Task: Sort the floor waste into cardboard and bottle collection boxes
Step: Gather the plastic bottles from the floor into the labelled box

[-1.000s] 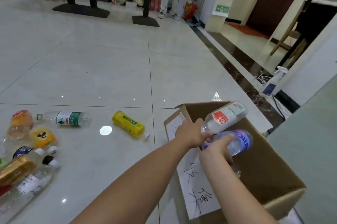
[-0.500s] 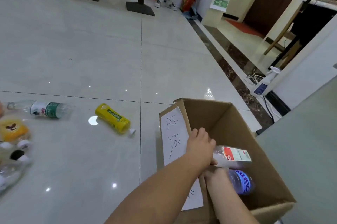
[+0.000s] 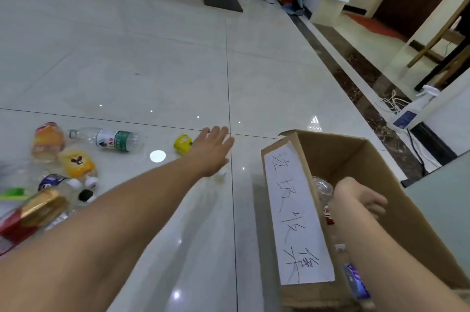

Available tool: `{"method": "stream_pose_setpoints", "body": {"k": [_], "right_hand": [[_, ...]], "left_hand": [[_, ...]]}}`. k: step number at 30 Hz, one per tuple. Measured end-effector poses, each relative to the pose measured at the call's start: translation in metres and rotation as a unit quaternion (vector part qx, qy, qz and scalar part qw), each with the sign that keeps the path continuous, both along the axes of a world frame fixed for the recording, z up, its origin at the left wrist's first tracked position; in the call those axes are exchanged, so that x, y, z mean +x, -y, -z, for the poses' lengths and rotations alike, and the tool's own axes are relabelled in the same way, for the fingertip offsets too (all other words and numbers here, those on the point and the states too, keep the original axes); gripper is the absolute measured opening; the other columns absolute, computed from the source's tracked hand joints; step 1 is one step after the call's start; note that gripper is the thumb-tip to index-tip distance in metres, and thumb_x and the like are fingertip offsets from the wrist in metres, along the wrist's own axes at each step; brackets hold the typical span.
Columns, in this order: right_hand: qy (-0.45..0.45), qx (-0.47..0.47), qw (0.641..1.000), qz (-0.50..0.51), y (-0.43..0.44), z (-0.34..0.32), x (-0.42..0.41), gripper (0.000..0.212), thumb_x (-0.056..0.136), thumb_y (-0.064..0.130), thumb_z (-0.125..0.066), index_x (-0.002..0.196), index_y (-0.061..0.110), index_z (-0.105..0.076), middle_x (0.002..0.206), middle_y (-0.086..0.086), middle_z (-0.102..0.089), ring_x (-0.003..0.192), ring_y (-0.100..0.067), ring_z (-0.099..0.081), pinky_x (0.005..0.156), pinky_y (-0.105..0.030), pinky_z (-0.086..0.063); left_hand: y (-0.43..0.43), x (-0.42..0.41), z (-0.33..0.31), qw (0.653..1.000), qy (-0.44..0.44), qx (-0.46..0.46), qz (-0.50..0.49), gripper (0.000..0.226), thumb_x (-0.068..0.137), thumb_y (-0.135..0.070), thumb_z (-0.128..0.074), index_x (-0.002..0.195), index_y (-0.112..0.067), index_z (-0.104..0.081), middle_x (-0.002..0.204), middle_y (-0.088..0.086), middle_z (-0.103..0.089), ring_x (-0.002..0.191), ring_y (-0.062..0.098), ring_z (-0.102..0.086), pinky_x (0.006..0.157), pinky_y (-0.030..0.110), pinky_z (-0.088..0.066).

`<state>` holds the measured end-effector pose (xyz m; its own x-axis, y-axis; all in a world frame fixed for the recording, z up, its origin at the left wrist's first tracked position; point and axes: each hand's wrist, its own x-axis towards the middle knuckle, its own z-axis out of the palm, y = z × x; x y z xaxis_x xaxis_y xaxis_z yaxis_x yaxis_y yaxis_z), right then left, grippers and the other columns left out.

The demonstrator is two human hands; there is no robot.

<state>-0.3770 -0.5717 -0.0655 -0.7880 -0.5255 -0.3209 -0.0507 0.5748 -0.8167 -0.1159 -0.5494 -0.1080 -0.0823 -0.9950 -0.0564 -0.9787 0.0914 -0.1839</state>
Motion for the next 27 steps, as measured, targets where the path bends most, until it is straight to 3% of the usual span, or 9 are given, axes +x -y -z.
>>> {"method": "stream_pose_setpoints", "body": {"k": [2,4,9,12,16,19,24,27], "right_hand": [[-0.067,-0.064,0.996,-0.008,0.019,-0.01,0.028,0.048,0.084,0.002,-0.049,0.131,0.005,-0.037,0.145,-0.014,-0.029,0.134,-0.031,-0.027,0.109,-0.039,-0.025],[-0.145,-0.111,0.978,-0.099,0.027,-0.021,0.075,0.044,0.085,0.006,-0.053,0.127,0.009,-0.041,0.141,-0.012,-0.034,0.128,-0.03,-0.033,0.104,-0.038,-0.031],[-0.293,-0.188,0.872,-0.344,0.016,0.015,0.186,0.044,0.084,0.007,-0.052,0.127,0.005,-0.042,0.134,-0.013,-0.038,0.122,-0.03,-0.036,0.095,-0.031,-0.03],[-0.288,-0.115,0.819,-0.482,0.004,0.055,0.238,0.048,0.085,0.012,-0.056,0.13,0.005,-0.04,0.136,-0.013,-0.035,0.126,-0.031,-0.033,0.099,-0.034,-0.032],[-0.251,0.019,0.779,-0.574,-0.001,0.108,0.272,0.059,0.085,0.017,-0.061,0.136,0.002,-0.035,0.14,-0.016,-0.031,0.132,-0.033,-0.029,0.106,-0.039,-0.032],[-0.245,0.076,0.764,-0.592,0.006,0.144,0.272,0.07,0.084,0.021,-0.064,0.142,0.001,-0.03,0.145,-0.017,-0.028,0.135,-0.034,-0.026,0.11,-0.04,-0.031],[-0.24,0.13,0.768,-0.579,0.02,0.185,0.252,0.09,0.078,0.024,-0.071,0.148,0.002,-0.019,0.154,-0.015,-0.021,0.142,-0.031,-0.023,0.115,-0.042,-0.027],[-0.27,0.124,0.752,-0.588,0.034,0.195,0.243,0.094,0.072,0.024,-0.074,0.147,0.003,-0.021,0.151,-0.014,-0.026,0.14,-0.031,-0.029,0.112,-0.045,-0.031]], "left_hand": [[-0.024,0.057,0.012,0.996,0.028,0.043,-0.071,0.062,0.097,-0.033,-0.046,0.149,-0.014,-0.019,0.155,0.014,-0.013,0.141,0.031,-0.019,0.114,0.041,-0.018],[-0.051,0.105,0.028,0.985,0.033,0.081,-0.146,0.064,0.096,-0.028,-0.047,0.15,-0.012,-0.017,0.155,0.016,-0.012,0.141,0.033,-0.019,0.113,0.042,-0.021],[-0.119,0.183,0.062,0.943,0.007,0.187,-0.276,0.079,0.094,-0.039,-0.052,0.153,-0.01,-0.007,0.158,0.018,-0.002,0.145,0.037,-0.011,0.115,0.046,-0.02],[-0.151,0.206,0.078,0.921,-0.03,0.203,-0.331,0.088,0.088,-0.048,-0.059,0.151,-0.011,-0.01,0.155,0.018,-0.011,0.141,0.038,-0.018,0.112,0.048,-0.026],[-0.183,0.224,0.102,0.896,-0.068,0.204,-0.389,0.101,0.08,-0.052,-0.067,0.151,-0.018,-0.004,0.153,0.016,-0.017,0.136,0.037,-0.028,0.105,0.048,-0.035],[-0.187,0.233,0.114,0.891,-0.06,0.181,-0.412,0.113,0.075,-0.051,-0.072,0.153,-0.018,0.003,0.149,0.016,-0.024,0.129,0.034,-0.036,0.098,0.044,-0.04],[-0.173,0.241,0.12,0.879,-0.075,0.177,-0.435,0.098,0.068,-0.043,-0.079,0.144,-0.02,-0.023,0.137,0.01,-0.037,0.125,0.028,-0.04,0.095,0.041,-0.04],[-0.17,0.244,0.122,0.878,-0.097,0.183,-0.432,0.1,0.067,-0.041,-0.08,0.145,-0.023,-0.02,0.139,0.009,-0.035,0.128,0.028,-0.037,0.098,0.043,-0.039]]}}
